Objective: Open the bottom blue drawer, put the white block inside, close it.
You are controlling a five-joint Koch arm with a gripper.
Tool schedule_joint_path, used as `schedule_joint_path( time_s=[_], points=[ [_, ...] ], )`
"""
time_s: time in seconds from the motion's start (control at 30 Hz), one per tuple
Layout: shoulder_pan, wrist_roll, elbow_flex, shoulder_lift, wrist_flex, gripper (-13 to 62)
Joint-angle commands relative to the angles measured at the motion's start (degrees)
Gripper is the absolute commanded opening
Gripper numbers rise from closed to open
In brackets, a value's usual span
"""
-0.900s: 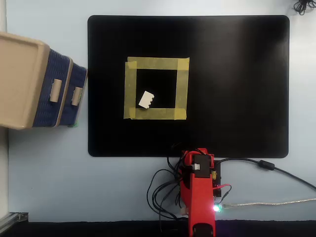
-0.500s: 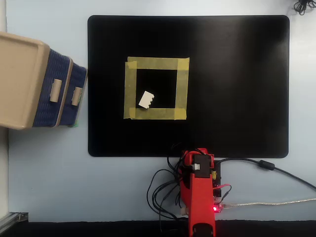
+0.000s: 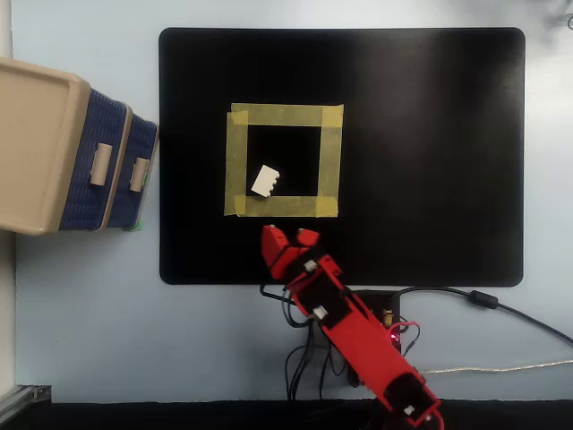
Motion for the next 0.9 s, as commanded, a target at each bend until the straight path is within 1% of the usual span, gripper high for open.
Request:
schedule_joint_path(
  time_s=[0.0, 0.03, 0.07, 0.2, 0.3, 0.33, 0.4, 0.5, 0.63, 0.77, 0.87],
  points=[
    [-7.8, -21.1, 0.5, -7.5, -22.7, 33.6],
    [-8.2, -27.2, 1.5, -11.8, -33.1, 33.6],
    [-8.4, -29.5, 2.4, -14.0, -40.7, 33.5],
    [-8.9, -29.8, 9.5, -21.6, -76.3, 33.3],
    [-9.8, -29.7, 11.4, -32.7, -102.6, 33.4],
    [-10.0, -29.7, 11.2, -38.1, -110.4, 33.4],
    [-9.9, -29.6, 8.3, -45.4, -119.4, 33.4],
    [-9.8, -29.0, 0.2, -54.2, -123.0, 33.4],
    [-9.8, -26.5, -11.5, -61.5, -123.0, 33.4],
    [-9.7, -25.4, -20.1, -65.6, -120.3, 33.3],
    [-9.7, -25.0, -24.5, -66.5, -115.8, 33.1]
  ],
)
